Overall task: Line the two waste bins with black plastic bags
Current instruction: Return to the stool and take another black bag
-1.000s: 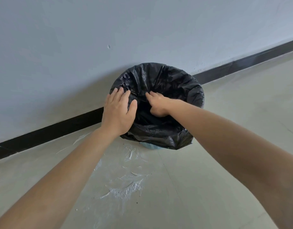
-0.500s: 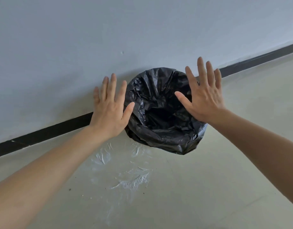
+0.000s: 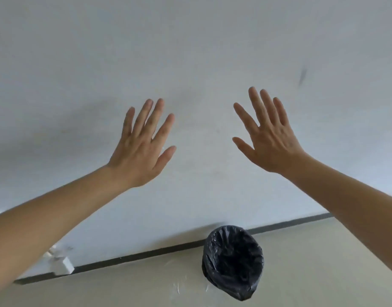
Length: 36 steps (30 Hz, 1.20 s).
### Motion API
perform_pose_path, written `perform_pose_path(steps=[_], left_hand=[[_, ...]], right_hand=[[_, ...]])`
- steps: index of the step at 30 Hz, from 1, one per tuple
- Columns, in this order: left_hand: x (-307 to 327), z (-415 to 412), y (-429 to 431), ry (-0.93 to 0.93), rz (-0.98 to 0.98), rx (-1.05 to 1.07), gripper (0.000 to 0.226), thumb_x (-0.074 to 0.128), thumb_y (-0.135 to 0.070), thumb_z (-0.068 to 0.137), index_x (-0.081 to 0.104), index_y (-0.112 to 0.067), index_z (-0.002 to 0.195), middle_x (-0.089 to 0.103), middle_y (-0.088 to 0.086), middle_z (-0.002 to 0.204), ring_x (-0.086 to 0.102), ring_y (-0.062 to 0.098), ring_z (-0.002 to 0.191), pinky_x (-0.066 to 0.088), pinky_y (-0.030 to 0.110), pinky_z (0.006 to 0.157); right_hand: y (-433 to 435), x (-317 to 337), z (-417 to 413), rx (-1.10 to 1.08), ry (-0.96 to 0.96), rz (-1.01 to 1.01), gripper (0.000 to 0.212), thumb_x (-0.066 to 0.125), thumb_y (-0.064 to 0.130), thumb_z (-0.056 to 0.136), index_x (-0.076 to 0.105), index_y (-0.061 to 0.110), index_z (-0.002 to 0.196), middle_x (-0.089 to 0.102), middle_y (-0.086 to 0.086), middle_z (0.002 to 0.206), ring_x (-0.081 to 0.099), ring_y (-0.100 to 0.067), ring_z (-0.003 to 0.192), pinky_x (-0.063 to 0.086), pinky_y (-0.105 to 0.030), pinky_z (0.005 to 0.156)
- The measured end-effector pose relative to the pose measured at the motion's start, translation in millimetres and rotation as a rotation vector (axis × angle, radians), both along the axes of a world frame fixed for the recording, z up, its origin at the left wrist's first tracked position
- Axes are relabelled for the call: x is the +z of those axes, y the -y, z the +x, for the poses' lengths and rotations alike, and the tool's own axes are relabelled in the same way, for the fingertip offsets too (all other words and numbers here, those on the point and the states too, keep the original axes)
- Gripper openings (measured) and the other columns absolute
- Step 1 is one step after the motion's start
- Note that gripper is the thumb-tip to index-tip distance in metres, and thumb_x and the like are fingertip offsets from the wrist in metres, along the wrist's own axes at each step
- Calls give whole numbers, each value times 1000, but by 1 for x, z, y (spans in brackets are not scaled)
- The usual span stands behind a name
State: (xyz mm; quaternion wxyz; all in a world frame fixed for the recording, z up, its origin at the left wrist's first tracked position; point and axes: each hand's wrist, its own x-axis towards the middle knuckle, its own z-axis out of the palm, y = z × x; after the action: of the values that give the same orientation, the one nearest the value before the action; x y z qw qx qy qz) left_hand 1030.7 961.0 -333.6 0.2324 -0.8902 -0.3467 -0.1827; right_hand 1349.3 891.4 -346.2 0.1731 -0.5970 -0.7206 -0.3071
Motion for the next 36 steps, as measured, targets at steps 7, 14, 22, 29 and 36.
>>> perform_pose_path(steps=[7, 14, 22, 29, 36], left_hand=[[285, -115, 74, 23, 214, 345, 61, 28, -45, 100, 26, -10, 149, 19, 20, 159, 16, 36, 146, 15, 56, 115], [292, -281, 246, -165, 309, 851, 64, 32, -45, 98, 24, -10, 151, 17, 22, 160, 12, 36, 149, 9, 64, 115], [312, -518, 457, -177, 315, 1403, 65, 27, -46, 99, 24, -7, 151, 19, 23, 159, 19, 39, 146, 13, 61, 116], [308, -678, 577, -42, 184, 1820, 70, 23, -49, 96, 25, -3, 150, 20, 24, 158, 19, 40, 146, 16, 62, 115], [277, -831, 573, 37, 160, 1878, 70, 23, -50, 97, 29, -4, 149, 24, 23, 157, 23, 39, 145, 20, 62, 114]], right_hand=[[-24, 268, -88, 247, -39, 159, 70, 40, 49, 100, 17, 14, 155, 6, -25, 162, 10, -43, 148, 12, -56, 119], [-20, 281, -320, 709, -103, 145, 72, 32, 54, 100, 12, 15, 157, 3, -25, 162, 7, -43, 149, 10, -56, 120], [95, 306, -691, 1223, 1, 147, 69, 32, 53, 101, 17, 14, 156, 7, -24, 163, 10, -41, 149, 16, -57, 119], [185, 321, -926, 1432, 30, 81, 71, 34, 54, 99, 18, 17, 157, 5, -20, 164, 11, -40, 150, 15, -53, 120], [179, 304, -1094, 1561, 17, 39, 66, 44, 44, 98, 27, 13, 154, 13, -22, 162, 18, -42, 148, 19, -54, 119]])
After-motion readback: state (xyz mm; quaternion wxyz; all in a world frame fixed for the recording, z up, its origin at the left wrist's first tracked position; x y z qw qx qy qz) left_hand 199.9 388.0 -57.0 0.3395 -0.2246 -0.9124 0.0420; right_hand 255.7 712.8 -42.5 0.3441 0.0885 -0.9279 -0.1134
